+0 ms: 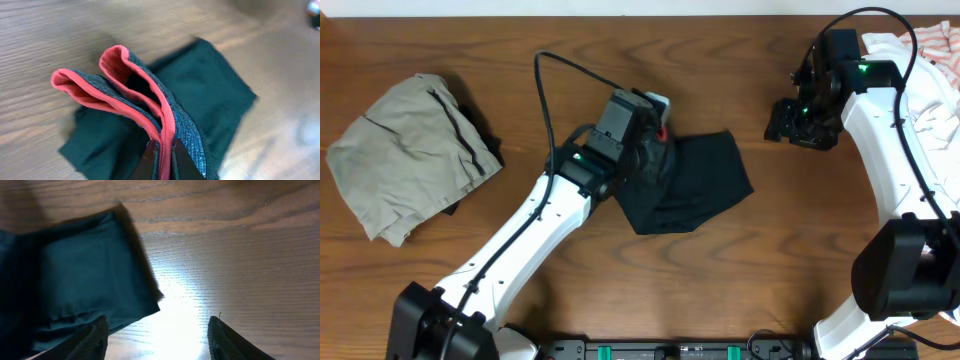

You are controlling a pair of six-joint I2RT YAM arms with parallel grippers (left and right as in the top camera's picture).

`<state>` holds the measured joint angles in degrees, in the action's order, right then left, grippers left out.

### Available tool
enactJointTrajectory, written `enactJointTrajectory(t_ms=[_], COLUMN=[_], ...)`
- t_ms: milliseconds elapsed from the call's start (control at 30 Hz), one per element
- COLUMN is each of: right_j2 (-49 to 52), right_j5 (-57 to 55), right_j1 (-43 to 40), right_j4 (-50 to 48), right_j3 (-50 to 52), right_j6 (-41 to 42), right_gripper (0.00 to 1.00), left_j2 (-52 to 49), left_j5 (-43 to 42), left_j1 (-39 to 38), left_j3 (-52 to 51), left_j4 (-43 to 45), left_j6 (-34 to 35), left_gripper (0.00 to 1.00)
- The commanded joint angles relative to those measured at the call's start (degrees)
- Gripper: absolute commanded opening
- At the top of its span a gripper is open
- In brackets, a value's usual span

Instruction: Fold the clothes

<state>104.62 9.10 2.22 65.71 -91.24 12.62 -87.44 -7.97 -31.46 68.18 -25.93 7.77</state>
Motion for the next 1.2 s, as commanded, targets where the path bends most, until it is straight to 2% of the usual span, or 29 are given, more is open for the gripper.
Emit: enactJointTrajectory(t_ms=[0, 200, 333, 600, 833, 1033, 1167], right_j2=[0.07, 0.31, 0.50, 0.50, 0.50, 0.50, 0.50], right_j5=[-1.25, -0.22, 2.56, 2.69, -6.56, -7.78, -7.56], right_j1=[0.07, 0.28, 1.92, 7.06, 11.37, 11.74, 12.39], right_j4=[-0.72, -8.11, -16.33, -26.43, -29.77, -32.50, -32.41], right_j3=[1.49, 8.59, 15.89, 24.46, 28.85, 30.08, 30.08], right_j6=[-1.11, -2.45, -5.03, -5.97, -5.77, -5.86, -5.86], right_gripper=[0.61, 0.59, 0.58, 0.58, 0.59, 0.57, 0.54], left_j2=[2.60, 7.06, 9.84, 10.29, 10.29, 10.29, 10.29], left_j5=[7.61, 7.58, 7.56, 7.52, 7.52, 5.81, -2.73], left_j1=[2.05, 6.80, 9.97, 10.56, 10.56, 10.56, 10.54], left_j3=[1.18, 1.18, 1.16, 1.16, 1.16, 1.16, 1.16], left_j4=[0.35, -0.68, -1.66, -2.71, -2.99, -4.48, -3.69], left_j6=[4.04, 6.10, 6.10, 6.08, 5.75, 0.35, -3.19], left_gripper=[0.06, 0.06, 0.06, 0.06, 0.06, 0.06, 0.06])
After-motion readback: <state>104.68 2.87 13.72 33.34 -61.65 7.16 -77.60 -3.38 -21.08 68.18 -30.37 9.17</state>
